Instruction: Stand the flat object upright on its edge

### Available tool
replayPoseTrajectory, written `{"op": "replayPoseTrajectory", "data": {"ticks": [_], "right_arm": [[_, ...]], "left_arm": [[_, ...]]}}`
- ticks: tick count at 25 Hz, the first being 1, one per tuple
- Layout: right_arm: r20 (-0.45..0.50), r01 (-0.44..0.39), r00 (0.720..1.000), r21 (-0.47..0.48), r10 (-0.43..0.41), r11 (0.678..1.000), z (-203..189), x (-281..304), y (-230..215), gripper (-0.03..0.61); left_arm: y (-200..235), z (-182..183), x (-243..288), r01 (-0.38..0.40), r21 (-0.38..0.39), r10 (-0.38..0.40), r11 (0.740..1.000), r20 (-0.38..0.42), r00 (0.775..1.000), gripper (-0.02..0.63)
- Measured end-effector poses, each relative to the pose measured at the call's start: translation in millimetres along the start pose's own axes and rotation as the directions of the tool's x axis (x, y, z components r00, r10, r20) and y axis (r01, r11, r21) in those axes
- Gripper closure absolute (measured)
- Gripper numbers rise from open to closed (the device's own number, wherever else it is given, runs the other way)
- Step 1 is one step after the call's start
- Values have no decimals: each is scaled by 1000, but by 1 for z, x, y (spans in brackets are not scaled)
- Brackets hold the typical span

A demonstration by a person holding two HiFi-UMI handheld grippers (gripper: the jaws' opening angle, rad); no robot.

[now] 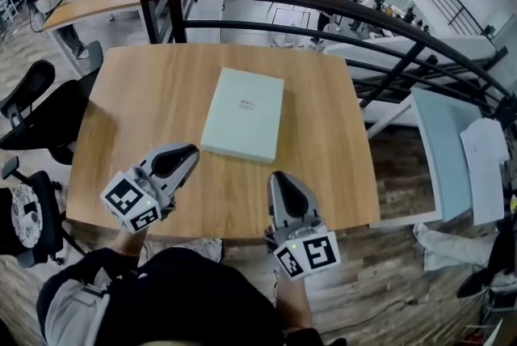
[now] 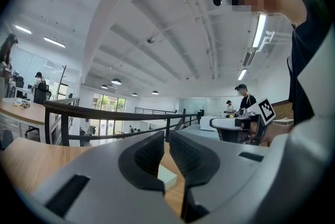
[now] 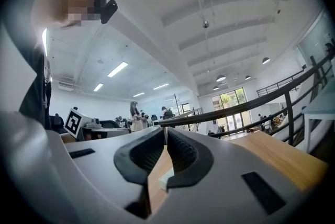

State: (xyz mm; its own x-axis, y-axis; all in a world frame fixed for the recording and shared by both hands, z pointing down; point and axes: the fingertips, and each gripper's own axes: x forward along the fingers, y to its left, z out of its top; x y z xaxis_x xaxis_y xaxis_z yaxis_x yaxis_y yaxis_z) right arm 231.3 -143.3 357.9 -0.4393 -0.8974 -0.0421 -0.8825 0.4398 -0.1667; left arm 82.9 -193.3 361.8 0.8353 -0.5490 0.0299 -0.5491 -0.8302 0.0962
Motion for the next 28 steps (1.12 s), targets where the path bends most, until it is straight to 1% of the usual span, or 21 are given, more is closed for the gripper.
{"op": "replayPoseTrajectory", "data": {"ticks": [4,9,14,19,23,28], "right_arm": [[-10,1,1000,-16,-1,1000,3,11,-5,549],[-32,15,999,-29,-16,999,2,24,-13,549],[-52,26,998,-50,-29,998,-1,38,-22,549],[-71,18,997,-60,-22,998,-5,57,-27,549],[-91,17,996,-72,-24,997,-6,72,-34,549],[-95,13,995,-75,-20,997,-5,85,-39,549]], "left_arm": [[15,3,3,-19,-6,19,1000,10,1000,577],[32,1,9,-21,-13,21,1000,8,1000,577],[52,3,17,-34,2,34,999,23,999,577],[83,-8,24,-78,12,78,997,-17,997,577],[95,-5,30,-69,6,69,998,4,998,577],[110,-8,35,-91,-20,91,996,16,996,577]]}}
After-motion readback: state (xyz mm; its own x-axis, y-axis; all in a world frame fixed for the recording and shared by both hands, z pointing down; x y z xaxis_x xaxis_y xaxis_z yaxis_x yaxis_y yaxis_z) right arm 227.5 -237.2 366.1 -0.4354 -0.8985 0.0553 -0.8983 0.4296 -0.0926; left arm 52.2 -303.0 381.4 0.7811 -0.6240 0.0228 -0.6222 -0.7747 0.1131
